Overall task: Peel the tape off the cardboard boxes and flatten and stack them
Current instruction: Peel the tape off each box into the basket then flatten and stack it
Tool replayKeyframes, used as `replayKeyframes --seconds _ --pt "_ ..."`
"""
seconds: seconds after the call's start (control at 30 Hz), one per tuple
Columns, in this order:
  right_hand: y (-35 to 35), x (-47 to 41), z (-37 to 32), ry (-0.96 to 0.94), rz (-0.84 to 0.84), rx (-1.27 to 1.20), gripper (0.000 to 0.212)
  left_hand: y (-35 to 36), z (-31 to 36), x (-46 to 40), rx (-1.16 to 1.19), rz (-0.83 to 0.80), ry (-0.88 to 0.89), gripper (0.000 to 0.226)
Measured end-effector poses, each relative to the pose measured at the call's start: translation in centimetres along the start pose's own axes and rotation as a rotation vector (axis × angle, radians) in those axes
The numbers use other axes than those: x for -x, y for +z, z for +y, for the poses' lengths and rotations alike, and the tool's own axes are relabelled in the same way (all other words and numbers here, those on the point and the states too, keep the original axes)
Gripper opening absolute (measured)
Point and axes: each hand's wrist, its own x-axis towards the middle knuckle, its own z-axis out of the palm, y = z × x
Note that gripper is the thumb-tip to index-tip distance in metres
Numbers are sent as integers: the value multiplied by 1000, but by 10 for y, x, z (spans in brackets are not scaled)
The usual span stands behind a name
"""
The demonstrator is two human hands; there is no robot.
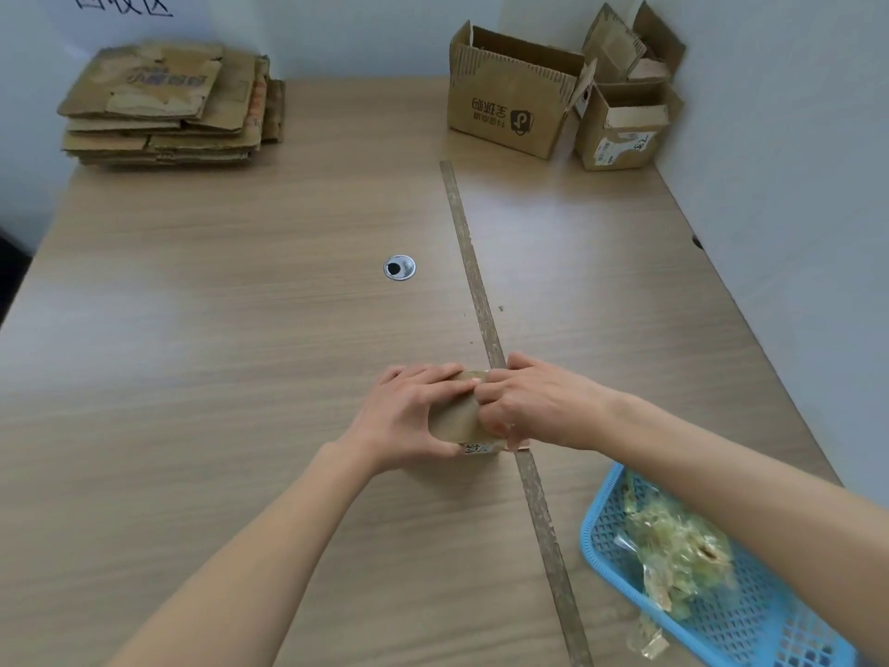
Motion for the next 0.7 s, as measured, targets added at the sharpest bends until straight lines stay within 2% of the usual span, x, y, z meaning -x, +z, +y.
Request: replayKeyframes --seconds 0.1,0.27,0.53,0.7 --pt "3 4 1 -22 16 -32 17 -1 -1 -2 -1 1 22 84" --pt "16 22 -6 -84 209 -126 18 -2 -3 -1 -32 -34 67 84" --pt "34 41 5 -102 366 -79 21 -3 -6 -3 -2 -54 70 87" --pt "45 47 3 -28 447 -59 16 1 -7 -5 0 -31 53 87"
